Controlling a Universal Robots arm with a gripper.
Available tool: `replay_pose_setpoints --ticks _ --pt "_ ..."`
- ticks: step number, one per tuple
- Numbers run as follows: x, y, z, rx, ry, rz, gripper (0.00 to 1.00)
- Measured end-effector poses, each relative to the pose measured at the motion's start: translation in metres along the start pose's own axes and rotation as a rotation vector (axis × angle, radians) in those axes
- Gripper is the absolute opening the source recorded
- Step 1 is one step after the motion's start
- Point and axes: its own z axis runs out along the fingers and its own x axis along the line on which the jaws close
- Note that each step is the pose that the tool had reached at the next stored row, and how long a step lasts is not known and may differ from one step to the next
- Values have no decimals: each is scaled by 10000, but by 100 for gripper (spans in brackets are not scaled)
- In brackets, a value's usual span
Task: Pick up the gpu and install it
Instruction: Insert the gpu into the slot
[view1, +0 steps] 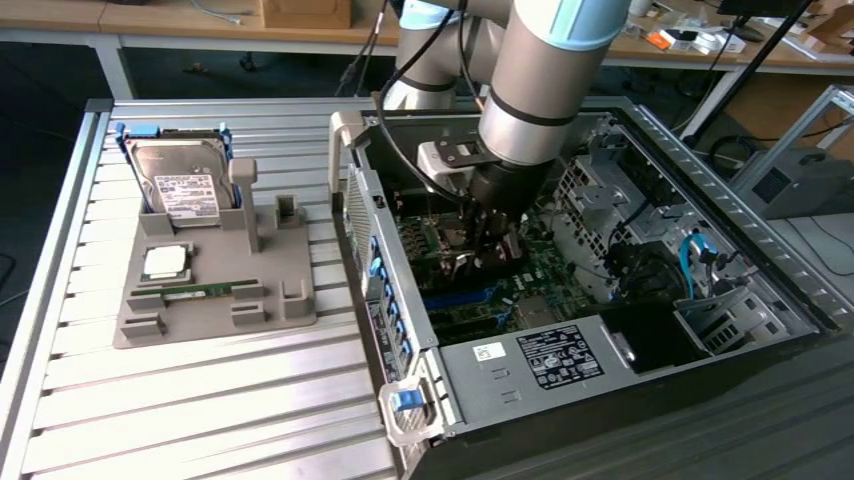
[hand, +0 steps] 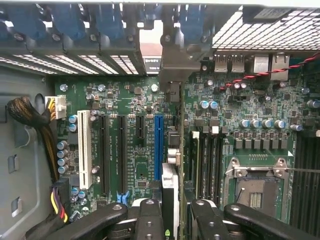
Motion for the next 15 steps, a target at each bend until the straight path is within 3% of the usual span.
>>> replay_pose_setpoints --ticks 3,10,15 --pt "0 -8 -44 5 -1 -4 27" --pt "84 -25 -45 -49 -1 -2 27" --pt "88 -18 -43 -51 -2 -1 27"
